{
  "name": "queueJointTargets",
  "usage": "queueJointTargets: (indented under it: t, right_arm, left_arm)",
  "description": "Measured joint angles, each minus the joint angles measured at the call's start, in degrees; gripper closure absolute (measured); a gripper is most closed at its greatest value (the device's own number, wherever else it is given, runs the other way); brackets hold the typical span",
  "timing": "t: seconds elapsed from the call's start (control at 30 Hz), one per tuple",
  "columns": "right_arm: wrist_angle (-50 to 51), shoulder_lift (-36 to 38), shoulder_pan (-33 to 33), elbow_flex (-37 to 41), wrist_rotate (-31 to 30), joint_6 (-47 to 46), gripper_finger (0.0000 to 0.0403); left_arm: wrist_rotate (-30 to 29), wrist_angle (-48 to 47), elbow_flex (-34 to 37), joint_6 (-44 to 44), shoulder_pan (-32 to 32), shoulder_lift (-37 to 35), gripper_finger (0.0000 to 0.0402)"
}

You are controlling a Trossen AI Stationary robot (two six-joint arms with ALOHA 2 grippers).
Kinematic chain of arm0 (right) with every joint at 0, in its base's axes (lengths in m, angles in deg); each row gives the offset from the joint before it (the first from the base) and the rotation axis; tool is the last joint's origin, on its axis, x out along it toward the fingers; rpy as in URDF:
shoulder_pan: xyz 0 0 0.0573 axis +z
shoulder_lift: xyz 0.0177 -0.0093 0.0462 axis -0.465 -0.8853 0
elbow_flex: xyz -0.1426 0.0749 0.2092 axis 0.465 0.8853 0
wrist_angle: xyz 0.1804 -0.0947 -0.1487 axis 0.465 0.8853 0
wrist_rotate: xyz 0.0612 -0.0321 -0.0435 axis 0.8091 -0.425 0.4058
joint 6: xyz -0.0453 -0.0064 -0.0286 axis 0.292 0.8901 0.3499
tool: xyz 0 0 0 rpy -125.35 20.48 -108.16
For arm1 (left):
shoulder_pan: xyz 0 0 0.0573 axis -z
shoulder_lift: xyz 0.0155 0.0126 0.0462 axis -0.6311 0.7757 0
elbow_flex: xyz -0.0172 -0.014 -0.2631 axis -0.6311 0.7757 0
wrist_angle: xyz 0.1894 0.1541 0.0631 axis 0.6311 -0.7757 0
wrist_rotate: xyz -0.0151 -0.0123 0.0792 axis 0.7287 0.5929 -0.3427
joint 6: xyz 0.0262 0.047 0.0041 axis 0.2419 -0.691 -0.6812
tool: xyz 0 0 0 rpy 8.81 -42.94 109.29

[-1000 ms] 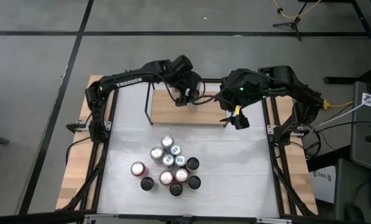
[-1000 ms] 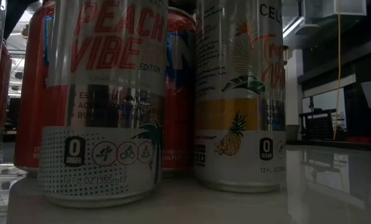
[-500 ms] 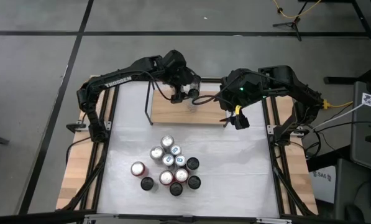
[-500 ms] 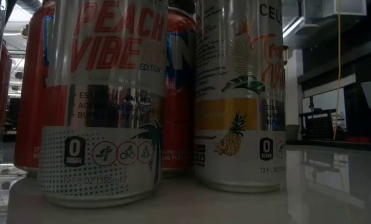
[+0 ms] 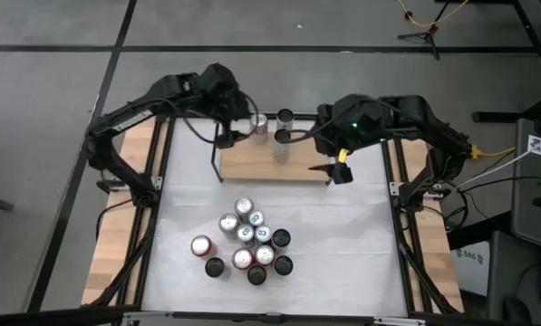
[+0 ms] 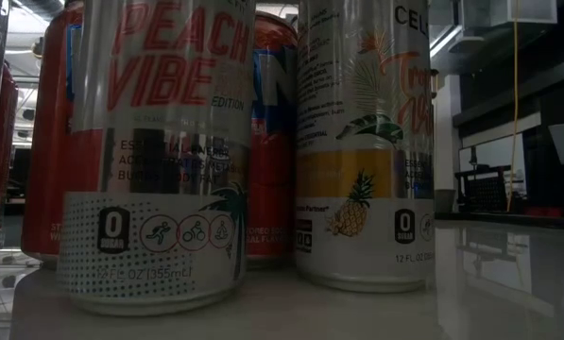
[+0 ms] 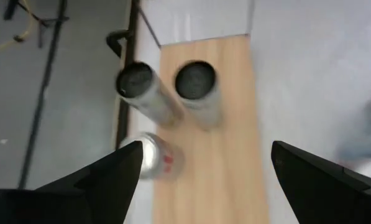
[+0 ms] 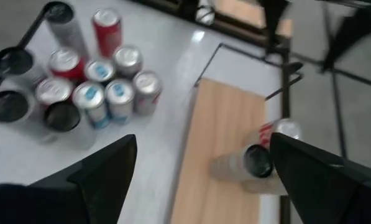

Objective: Place canned beverage on shelf
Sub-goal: Put the white yellow soda can onto the shelf aligned with the other white yellow soda can

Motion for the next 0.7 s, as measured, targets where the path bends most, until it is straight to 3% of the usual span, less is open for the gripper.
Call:
queueJointTargets:
  t: [0.13,0.27,0.7]
  right_arm:
    - [-1.3,0.0,0.0,0.0,-1.6,0.0,0.0040]
    - [-1.1,-0.4,0.0,0.0,-1.6,0.0,0.0040]
    - [-2.0,-4.7,0.0,0.0,-2.7,0.1,0.0040]
  left_arm:
    - [6.6,-4.4,0.1,1.5,-0.7,-4.1,0.0053]
    - [10.8,-3.4,4.6,2.9,-1.1,-10.2,0.0053]
    - [3.3,14.1,35.7,17.0,-0.2,-35.6,0.0053]
